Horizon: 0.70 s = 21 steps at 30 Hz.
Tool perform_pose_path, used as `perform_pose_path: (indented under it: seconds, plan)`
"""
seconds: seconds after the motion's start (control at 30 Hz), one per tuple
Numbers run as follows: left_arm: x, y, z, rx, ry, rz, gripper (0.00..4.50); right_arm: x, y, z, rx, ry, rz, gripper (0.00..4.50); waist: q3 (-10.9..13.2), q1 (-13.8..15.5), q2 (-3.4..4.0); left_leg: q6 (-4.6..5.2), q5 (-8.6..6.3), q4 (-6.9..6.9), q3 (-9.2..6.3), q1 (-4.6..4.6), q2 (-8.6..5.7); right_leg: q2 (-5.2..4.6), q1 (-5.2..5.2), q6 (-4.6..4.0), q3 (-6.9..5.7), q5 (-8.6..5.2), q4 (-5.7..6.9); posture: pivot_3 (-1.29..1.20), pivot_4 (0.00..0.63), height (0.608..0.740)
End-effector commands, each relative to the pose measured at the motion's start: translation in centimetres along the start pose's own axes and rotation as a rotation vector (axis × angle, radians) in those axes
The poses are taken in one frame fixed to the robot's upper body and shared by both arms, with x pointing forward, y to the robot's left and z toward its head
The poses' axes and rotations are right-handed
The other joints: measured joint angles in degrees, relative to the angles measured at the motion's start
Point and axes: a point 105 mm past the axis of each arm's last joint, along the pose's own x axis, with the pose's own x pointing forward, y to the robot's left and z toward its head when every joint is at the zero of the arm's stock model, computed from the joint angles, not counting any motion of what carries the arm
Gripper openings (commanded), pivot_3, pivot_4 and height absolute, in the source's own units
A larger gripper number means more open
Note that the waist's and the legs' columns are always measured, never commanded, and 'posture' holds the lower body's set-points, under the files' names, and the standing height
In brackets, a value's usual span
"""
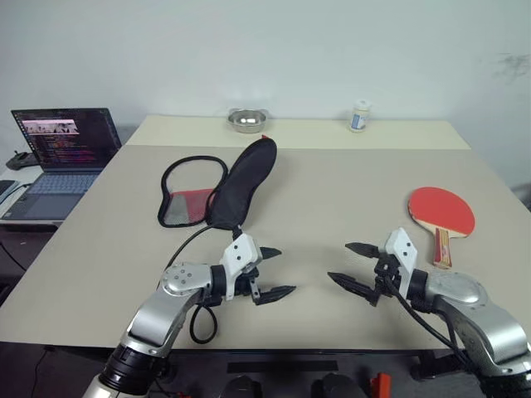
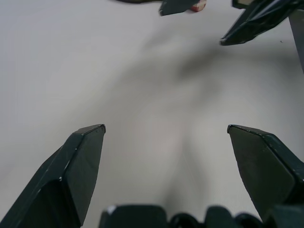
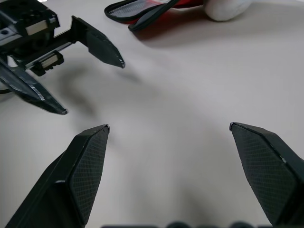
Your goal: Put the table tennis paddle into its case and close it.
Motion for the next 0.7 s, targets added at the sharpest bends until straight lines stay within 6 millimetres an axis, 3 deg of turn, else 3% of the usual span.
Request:
perform_pose_path:
  seconds: [0.03,0.27,0.5,0.7]
  plan:
    - [0.7,-0.1,0.7,0.019,-0.039,-0.005,4.50,-0.5,0.2,1.1,-0.042,-0.015,0.001,4.47,0.00,0.00,0.00,0.00,0.00,0.01,0.00,0.00,0.00,0.00,0.00,0.00,-0.01,0.00,0.00,0.00,0.150,0.740]
    - [1.0,0.7,3.2,0.055,-0.135,0.045,4.50,-1.1,-0.5,2.0,-0.053,-0.023,-0.035,4.47,0.00,0.02,-0.01,0.00,0.00,0.03,-0.01,0.06,0.01,0.01,0.04,0.02,0.00,-0.01,0.06,0.00,0.150,0.740]
    - [-2.0,3.4,5.3,0.025,-0.199,0.164,4.50,-1.2,-0.7,2.3,-0.058,-0.025,-0.025,4.47,0.01,-0.07,-0.02,0.00,0.00,0.00,-0.02,0.05,0.03,0.03,0.03,0.03,-0.01,-0.01,0.04,0.00,0.150,0.740]
    - [-3.9,6.3,4.3,0.014,-0.148,0.298,4.50,-1.2,-1.5,4.3,-0.097,-0.070,-0.009,4.47,0.02,-0.06,-0.03,0.00,0.01,0.01,-0.01,0.09,0.00,0.04,0.05,0.04,-0.01,-0.02,0.05,0.00,0.150,0.740]
